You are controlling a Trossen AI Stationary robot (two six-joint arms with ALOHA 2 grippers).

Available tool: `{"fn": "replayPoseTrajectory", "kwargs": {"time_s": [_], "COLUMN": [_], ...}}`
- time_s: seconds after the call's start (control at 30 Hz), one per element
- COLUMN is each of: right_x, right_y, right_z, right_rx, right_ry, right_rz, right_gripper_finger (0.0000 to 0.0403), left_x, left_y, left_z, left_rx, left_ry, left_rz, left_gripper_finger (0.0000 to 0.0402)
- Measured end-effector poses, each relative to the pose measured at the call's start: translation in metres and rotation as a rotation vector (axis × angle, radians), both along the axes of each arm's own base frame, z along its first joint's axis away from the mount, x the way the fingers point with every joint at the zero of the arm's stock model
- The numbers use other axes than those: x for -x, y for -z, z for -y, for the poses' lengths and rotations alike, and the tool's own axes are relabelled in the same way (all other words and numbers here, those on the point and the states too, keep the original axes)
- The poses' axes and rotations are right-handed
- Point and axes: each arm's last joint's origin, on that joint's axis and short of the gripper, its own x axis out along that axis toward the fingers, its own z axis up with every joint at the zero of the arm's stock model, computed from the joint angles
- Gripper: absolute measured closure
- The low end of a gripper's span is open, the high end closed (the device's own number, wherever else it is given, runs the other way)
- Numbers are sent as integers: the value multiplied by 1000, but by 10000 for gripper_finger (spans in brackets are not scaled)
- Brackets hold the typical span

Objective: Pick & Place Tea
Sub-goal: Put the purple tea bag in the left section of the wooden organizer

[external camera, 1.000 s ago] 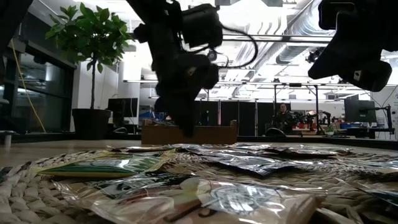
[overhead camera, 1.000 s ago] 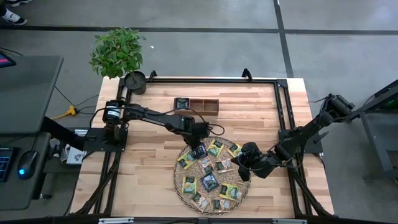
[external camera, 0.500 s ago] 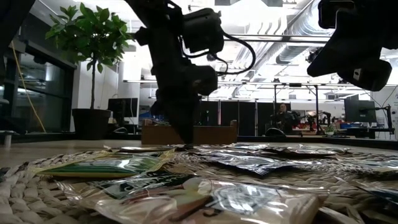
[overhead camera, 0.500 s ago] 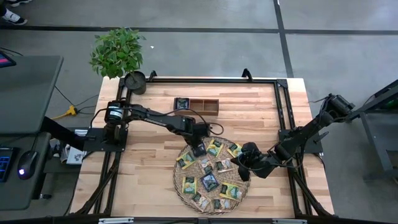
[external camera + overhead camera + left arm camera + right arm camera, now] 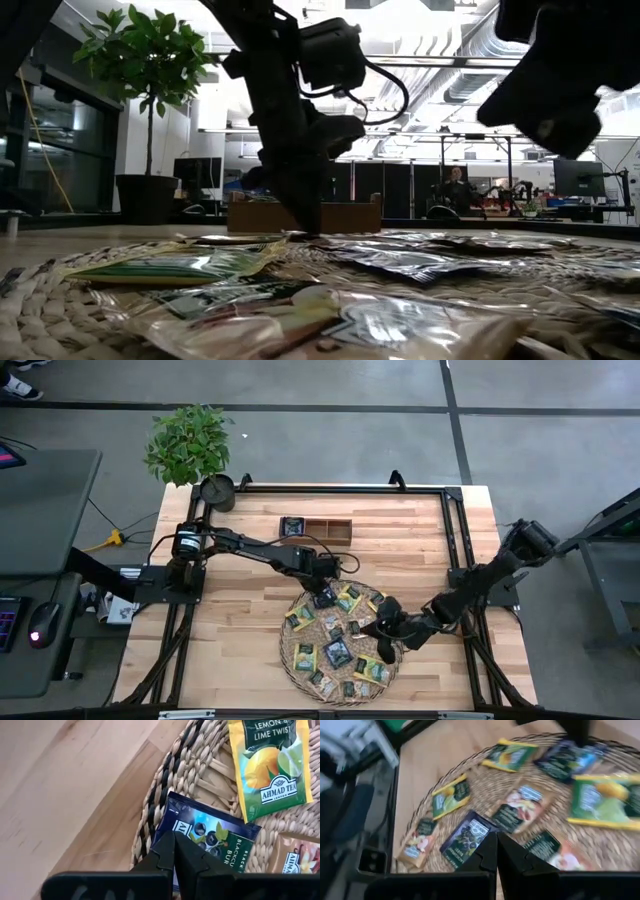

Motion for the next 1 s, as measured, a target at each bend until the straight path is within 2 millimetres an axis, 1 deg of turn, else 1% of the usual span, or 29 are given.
{"fn": "replayPoseTrajectory", "kwargs": {"time_s": [0.1, 0.17, 0.23, 0.43, 0.6, 0.7, 0.83, 1.0], "right_x": [-9, -15, -21, -41, -54, -59, -62, -61], "right_y": [12, 16, 16, 5, -8, -13, -14, -10], "right_z": [1, 2, 4, 16, 25, 31, 37, 43], "right_rx": [77, 115, 157, 373, 591, 686, 732, 725], "right_ry": [-64, -98, -140, -282, -407, -470, -514, -501], "right_rz": [-10, -25, -27, -36, -106, -162, -178, -189], "right_gripper_finger": [403, 403, 403, 402, 402, 397, 366, 300], "left_x": [-1, -1, -1, -1, -1, -1, -1, -3], "left_y": [3, 3, 4, 4, 4, 4, 5, 5], "left_z": [1, 1, 1, 1, 1, 1, 1, 2], "left_rx": [9, 10, 8, 5, 15, 15, 24, 63], "left_ry": [-1, -1, -2, -4, -18, -18, -15, 1], "left_rz": [-3, 1, 3, 4, 2, 2, 4, 22], "left_gripper_finger": [401, 401, 401, 401, 401, 401, 401, 401]}}
